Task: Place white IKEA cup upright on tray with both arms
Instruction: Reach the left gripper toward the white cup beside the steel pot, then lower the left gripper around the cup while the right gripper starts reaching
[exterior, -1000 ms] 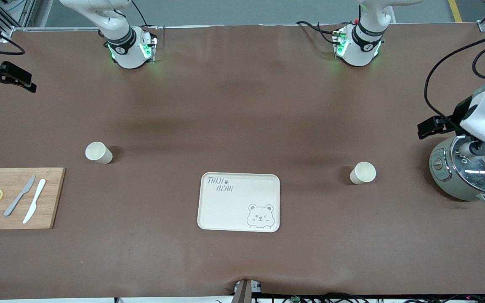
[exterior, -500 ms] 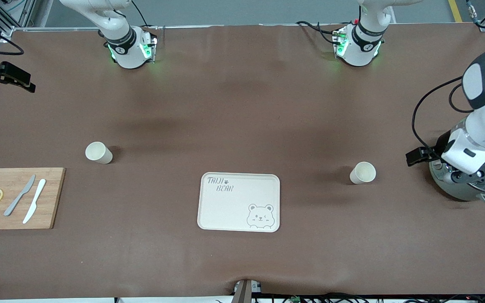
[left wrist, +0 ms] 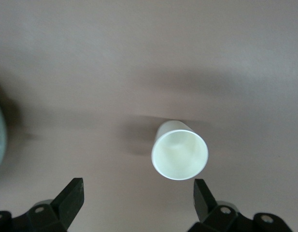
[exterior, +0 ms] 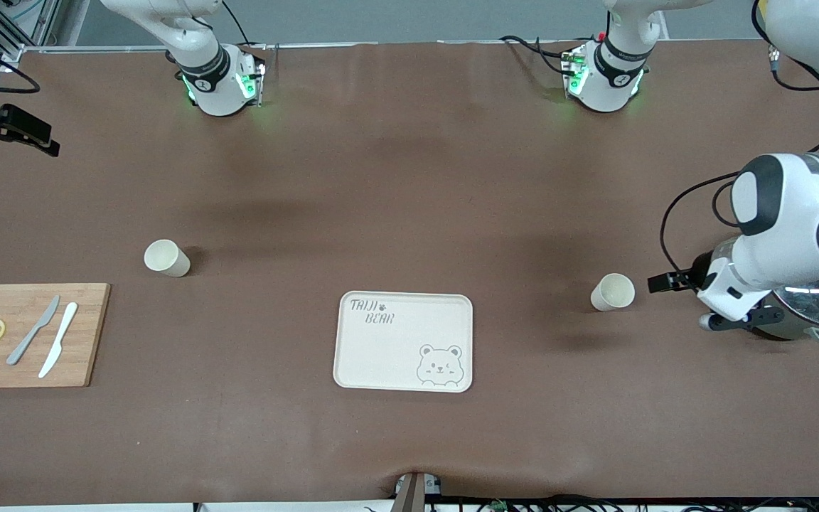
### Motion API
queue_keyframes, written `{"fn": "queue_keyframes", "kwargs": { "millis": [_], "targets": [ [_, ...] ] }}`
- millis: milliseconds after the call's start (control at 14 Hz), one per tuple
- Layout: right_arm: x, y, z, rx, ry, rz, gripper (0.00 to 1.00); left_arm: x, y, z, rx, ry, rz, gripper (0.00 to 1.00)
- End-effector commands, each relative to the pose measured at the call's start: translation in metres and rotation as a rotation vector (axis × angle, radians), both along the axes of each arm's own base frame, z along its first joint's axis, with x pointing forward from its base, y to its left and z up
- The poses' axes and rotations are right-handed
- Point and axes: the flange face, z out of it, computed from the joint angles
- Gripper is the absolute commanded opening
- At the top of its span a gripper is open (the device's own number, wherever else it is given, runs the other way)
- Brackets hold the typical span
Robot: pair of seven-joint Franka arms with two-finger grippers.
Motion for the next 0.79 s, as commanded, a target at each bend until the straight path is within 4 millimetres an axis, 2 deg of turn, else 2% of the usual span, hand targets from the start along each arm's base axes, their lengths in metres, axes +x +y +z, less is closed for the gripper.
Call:
{"fn": "queue_keyframes", "kwargs": {
  "millis": [0,214,357,571,714],
  "targets": [
    [-0.005,-0.002,0.002,0.012,-0.001,-0.017,1.0,-0.002,-0.018,-0.035,-0.026,0.048,-0.004,0.9],
    [-0.005,-0.002,0.002,0.012,-0.001,-0.017,1.0,-0.002,-0.013,-0.057,-0.022,0.074,0.002,0.86],
    [-0.005,-0.002,0.002,0.012,-0.001,-0.017,1.0,-0.001,-0.015,-0.069,-0.023,0.08,0.002,0.79],
    [-0.005,-0.004,0.001,0.012,0.001,-0.021,1.0,-0.001,-0.016,-0.1,-0.025,0.096,0.006,0.68],
    [-0.002,-0.008,-0.001,0.012,0.002,-0.028,1.0,-0.001,-0.017,-0.107,-0.025,0.104,0.005,0.58]
  ]
}}
